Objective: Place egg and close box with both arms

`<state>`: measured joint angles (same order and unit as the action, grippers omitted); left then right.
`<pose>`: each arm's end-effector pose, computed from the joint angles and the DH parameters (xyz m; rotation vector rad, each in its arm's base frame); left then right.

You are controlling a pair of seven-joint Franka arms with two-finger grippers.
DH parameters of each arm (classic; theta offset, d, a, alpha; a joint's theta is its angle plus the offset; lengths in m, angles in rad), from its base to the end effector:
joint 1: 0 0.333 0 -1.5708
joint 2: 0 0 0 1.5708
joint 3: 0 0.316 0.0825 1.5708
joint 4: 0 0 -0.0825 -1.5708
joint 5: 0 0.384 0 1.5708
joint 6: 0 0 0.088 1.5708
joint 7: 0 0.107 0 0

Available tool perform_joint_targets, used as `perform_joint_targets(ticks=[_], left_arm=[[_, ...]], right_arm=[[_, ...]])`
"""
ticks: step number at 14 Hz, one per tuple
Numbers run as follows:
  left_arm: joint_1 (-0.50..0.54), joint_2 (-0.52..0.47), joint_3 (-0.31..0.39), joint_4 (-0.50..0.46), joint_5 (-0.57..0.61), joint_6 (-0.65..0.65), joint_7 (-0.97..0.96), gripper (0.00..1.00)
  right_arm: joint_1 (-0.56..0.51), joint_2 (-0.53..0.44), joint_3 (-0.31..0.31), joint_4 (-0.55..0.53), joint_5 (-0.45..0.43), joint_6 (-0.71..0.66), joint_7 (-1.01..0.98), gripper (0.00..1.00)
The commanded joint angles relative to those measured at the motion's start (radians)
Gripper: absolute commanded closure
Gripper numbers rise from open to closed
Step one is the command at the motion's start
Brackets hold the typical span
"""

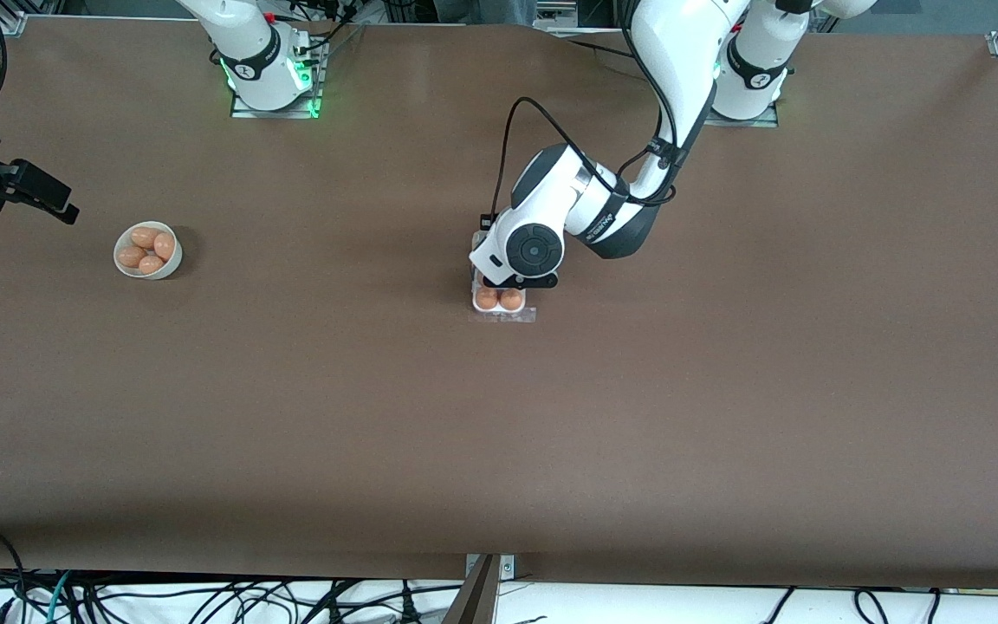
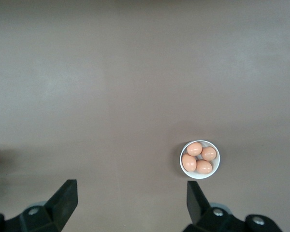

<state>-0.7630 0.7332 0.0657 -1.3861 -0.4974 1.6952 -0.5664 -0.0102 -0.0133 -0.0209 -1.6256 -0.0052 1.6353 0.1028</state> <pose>0.4906 -0.4810 0.2577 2.9136 0.0459 -0.8777 0.5555 -0.0179 0.6116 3.1303 -0.2095 0.0363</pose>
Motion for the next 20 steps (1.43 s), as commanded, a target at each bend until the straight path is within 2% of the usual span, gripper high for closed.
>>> perform_joint_targets(ticks=[1, 7, 9, 11, 12, 14, 15, 16, 18, 20], left_arm=[[0.001, 0.014, 0.017, 0.032, -0.012, 0.038, -0.006, 0.95], [0.008, 0.014, 0.063, 0.088, 0.036, 0.1, -0.004, 0.94], [0.014, 0.002, 0.071, 0.094, 0.042, 0.083, -0.004, 0.9], [0.019, -0.018, 0.107, 0.101, 0.077, 0.08, -0.006, 0.73], [0.019, -0.035, 0.149, 0.113, 0.092, 0.078, -0.003, 0.61], [0.03, -0.078, 0.227, 0.169, 0.129, 0.076, 0.002, 0.25], [0.045, -0.093, 0.264, 0.191, 0.154, 0.073, 0.011, 0.14], [0.053, -0.103, 0.293, 0.199, 0.205, 0.061, 0.029, 0.06], [0.054, -0.119, 0.367, 0.202, 0.333, 0.011, 0.087, 0.02], [0.077, -0.146, 0.408, 0.202, 0.368, -0.038, 0.242, 0.0]], right_arm=[[-0.016, 0.019, 0.015, 0.009, 0.016, 0.008, -0.006, 0.0], [-0.016, 0.021, 0.015, 0.01, 0.014, 0.008, -0.008, 0.0], [-0.016, 0.021, 0.015, 0.012, 0.014, 0.008, -0.009, 0.0], [-0.016, 0.022, 0.015, 0.012, 0.014, 0.006, -0.009, 0.0], [-0.016, 0.021, 0.015, 0.01, 0.016, 0.006, -0.009, 0.0], [-0.016, 0.022, 0.015, 0.012, 0.016, 0.006, -0.009, 0.0], [-0.014, 0.022, 0.015, 0.01, 0.016, 0.006, -0.009, 0.0], [-0.016, 0.022, 0.015, 0.012, 0.014, 0.006, -0.009, 0.0], [-0.016, 0.021, 0.015, 0.012, 0.014, 0.006, -0.009, 0.0], [-0.014, 0.022, 0.015, 0.012, 0.014, 0.006, -0.009, 0.0]])
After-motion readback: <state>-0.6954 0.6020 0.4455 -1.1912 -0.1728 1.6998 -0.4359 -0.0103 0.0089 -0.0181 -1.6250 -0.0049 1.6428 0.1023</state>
